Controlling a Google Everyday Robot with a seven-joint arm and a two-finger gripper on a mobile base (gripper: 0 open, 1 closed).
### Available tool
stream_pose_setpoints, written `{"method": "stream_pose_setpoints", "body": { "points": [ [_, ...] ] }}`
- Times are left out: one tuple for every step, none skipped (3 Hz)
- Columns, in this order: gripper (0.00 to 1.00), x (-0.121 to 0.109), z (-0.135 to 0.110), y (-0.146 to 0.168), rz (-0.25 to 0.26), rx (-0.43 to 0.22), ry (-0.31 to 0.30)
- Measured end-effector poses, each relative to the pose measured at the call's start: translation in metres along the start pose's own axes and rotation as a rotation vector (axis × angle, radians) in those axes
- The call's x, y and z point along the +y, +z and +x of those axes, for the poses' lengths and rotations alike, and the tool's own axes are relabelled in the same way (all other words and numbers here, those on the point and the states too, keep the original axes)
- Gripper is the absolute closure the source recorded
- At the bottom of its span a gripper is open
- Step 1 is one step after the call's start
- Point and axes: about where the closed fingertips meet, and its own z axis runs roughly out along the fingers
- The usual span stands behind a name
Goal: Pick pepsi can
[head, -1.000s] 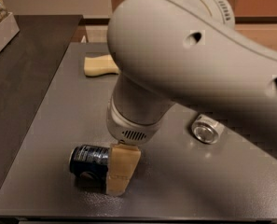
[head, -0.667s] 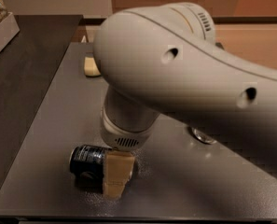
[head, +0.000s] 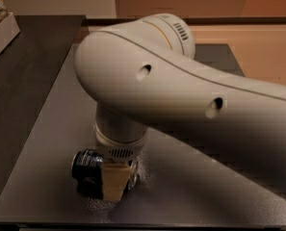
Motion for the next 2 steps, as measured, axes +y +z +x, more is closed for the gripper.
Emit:
{"method": "stream_pose_setpoints", "body": {
  "points": [
    [0.41,0.0025,-0.0009,0.0044,-0.027,0.016,-0.018],
    [0.64,0.0007,-0.0009,0.0001,-0.040,0.015,-0.015]
  ]
}}
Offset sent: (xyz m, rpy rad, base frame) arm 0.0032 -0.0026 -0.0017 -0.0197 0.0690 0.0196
